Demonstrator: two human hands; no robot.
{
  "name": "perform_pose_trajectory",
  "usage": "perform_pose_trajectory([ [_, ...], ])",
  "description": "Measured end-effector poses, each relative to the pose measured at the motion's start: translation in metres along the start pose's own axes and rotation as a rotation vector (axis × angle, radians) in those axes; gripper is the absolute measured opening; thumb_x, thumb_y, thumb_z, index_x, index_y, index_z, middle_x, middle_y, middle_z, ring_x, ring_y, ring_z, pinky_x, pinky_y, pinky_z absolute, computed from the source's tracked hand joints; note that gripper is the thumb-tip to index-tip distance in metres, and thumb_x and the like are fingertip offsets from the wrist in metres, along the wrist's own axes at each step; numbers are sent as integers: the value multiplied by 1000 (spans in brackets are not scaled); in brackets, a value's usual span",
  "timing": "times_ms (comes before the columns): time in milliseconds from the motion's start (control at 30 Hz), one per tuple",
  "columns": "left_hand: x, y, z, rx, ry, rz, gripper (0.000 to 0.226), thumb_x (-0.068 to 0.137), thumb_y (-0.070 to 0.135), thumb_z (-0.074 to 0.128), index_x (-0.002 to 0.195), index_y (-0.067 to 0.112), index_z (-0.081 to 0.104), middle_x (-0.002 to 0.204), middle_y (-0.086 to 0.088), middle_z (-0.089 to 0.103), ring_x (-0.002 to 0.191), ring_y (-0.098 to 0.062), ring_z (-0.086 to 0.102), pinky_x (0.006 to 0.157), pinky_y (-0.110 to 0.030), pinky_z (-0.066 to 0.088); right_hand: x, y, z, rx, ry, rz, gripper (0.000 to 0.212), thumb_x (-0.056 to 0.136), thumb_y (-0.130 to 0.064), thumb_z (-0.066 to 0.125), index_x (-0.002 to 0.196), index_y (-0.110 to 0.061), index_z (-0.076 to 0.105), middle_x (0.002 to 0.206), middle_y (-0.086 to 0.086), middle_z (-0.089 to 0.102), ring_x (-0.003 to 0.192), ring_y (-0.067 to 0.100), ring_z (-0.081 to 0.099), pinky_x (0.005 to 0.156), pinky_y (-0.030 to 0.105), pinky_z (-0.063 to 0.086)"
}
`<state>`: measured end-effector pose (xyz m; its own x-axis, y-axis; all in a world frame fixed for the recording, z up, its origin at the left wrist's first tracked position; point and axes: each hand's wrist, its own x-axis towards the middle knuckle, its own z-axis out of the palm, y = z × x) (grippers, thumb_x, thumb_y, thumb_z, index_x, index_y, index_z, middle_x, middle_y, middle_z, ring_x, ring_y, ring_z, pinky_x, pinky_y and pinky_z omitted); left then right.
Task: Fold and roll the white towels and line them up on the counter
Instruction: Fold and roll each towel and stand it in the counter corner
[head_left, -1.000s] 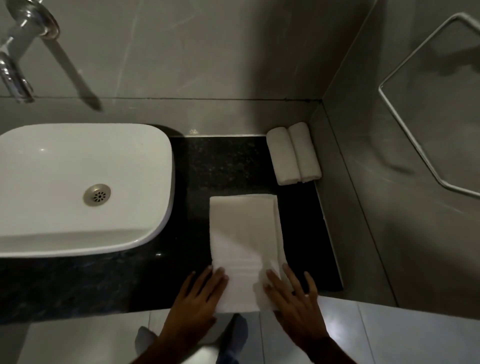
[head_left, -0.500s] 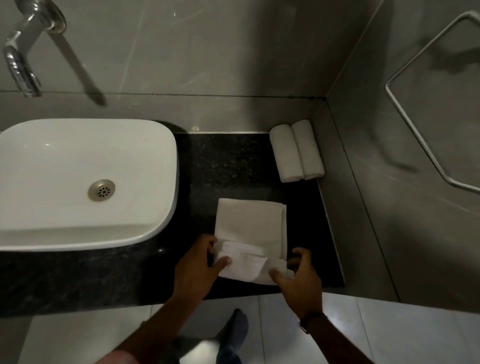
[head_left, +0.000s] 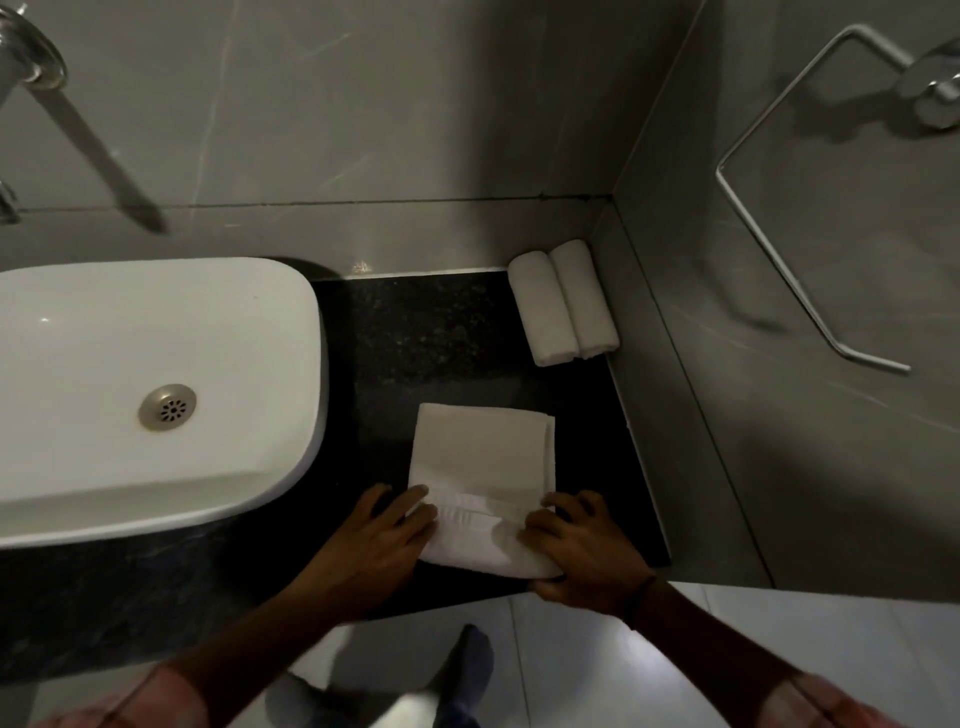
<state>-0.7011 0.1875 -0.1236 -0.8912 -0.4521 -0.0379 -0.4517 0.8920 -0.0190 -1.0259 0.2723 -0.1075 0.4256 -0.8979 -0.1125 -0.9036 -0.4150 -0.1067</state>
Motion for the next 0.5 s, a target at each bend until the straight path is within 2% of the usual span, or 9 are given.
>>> perform_pose_trajectory([
  [67,3,-12,-4,-90,7,-24,42,82,35,58,121,22,67,128,-1,66,126,-26,57,107,-48,45,5,3,-5,54,-23,37,46,73,-56,64,111,-33,72,112,-9,71,114,26,60,94,42,39],
  [100,6,-16,-7,-224,2,-126,41,83,36,58,122,27,66,125,2,67,120,-21,60,105,-43,48,9,4,-9,120,-42,112,44,75,-55,63,113,-35,71,112,-7,69,112,26,60,93,41,41],
  [133,12,-19,-11,-392,2,-266,42,85,40,57,126,33,62,125,4,67,115,-18,62,102,-38,50,14,5,-12,225,-44,226,44,77,-54,61,117,-37,67,113,-5,66,109,27,58,92,40,44],
  [233,34,-24,-18,-860,34,-695,43,94,47,54,136,48,43,128,11,63,111,-15,64,95,-32,54,34,1,-22,749,2,659,43,79,-52,65,118,-43,48,117,-5,59,103,23,60,88,39,55],
  [300,49,-22,-18,-966,146,-864,37,96,45,58,130,51,44,129,14,57,107,-13,62,92,-33,53,49,1,-23,968,84,871,45,80,-47,74,111,-39,42,111,-6,59,96,18,62,83,43,59],
  [333,54,-22,-18,-937,194,-904,30,97,43,60,124,50,49,132,14,54,106,-15,63,92,-35,53,53,1,-22,978,131,937,47,80,-45,77,109,-35,42,107,-6,58,93,18,62,82,45,59],
  [400,62,-20,-18,-846,183,-919,16,97,47,56,112,46,60,135,11,52,106,-22,64,89,-36,54,54,1,-19,759,220,931,40,80,-44,79,106,-32,51,111,-4,57,99,21,58,84,46,57],
  [467,63,-20,-22,-780,94,-886,31,91,60,50,116,46,61,132,11,57,108,-23,63,82,-35,51,50,-2,-14,274,227,697,20,88,-47,69,103,-33,65,123,-1,59,107,28,53,85,45,51],
  [500,60,-21,-22,-729,54,-858,36,89,64,48,118,47,59,130,10,59,107,-22,62,79,-36,51,48,-3,-11,90,224,563,20,91,-49,60,100,-34,70,125,2,62,107,31,53,84,45,49],
])
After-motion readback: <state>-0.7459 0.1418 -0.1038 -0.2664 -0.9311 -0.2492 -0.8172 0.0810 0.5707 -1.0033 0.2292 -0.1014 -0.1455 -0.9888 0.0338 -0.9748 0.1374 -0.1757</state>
